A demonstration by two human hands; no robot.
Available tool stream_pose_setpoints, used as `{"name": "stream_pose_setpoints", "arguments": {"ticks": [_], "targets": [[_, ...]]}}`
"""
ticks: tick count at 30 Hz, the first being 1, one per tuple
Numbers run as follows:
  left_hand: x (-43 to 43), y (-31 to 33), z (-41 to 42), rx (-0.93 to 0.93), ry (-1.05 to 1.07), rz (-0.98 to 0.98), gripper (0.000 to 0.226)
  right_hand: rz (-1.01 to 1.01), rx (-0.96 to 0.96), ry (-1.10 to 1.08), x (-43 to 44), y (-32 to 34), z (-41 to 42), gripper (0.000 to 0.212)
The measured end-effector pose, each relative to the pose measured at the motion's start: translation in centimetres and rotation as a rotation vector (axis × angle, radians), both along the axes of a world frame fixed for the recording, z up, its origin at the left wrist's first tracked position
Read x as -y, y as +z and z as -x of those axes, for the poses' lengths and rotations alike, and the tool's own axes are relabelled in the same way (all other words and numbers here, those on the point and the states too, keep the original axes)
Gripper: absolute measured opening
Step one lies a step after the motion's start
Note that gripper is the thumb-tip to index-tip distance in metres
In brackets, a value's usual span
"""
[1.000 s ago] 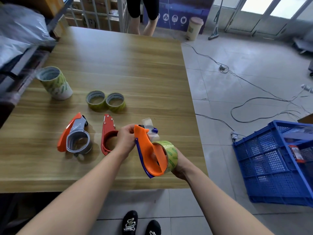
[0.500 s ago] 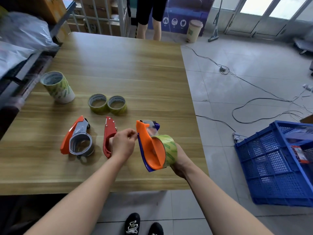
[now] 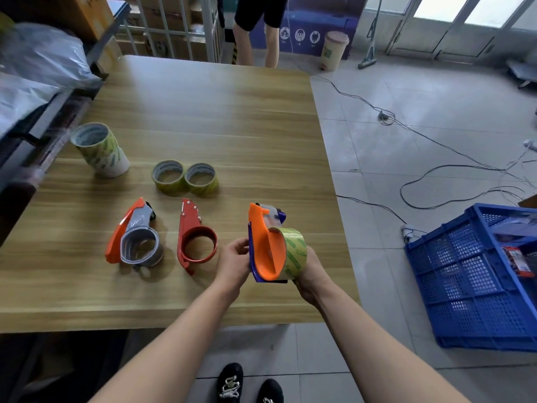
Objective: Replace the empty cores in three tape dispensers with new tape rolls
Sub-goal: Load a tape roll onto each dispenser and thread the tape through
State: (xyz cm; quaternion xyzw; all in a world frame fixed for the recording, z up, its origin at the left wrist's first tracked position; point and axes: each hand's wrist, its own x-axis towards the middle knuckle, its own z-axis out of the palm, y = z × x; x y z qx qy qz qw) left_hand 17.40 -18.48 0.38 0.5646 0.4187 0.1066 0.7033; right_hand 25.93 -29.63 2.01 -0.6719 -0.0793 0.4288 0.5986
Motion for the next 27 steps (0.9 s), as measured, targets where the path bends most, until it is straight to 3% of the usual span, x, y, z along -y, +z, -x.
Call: {"name": "stream_pose_setpoints", "arguments": {"ticks": [6,21,27], "targets": [[0.4,-0.6,0.2,0.006,0.013,0.025,0.016,0.065,0.027,-0.017,0.3,0.0,0.1,0.029],[1.8,-1.9,-0.1,0.021,0.036,0.218,0.022,0.120,0.031,-0.078,1.1,-0.4,-0.1,0.026],[2.5,-2.5,0.4,-0.093,0.036,0.318,0.016,0.189,0.028,-0.075,1.8,-1.2,0.2,0.030]]}}
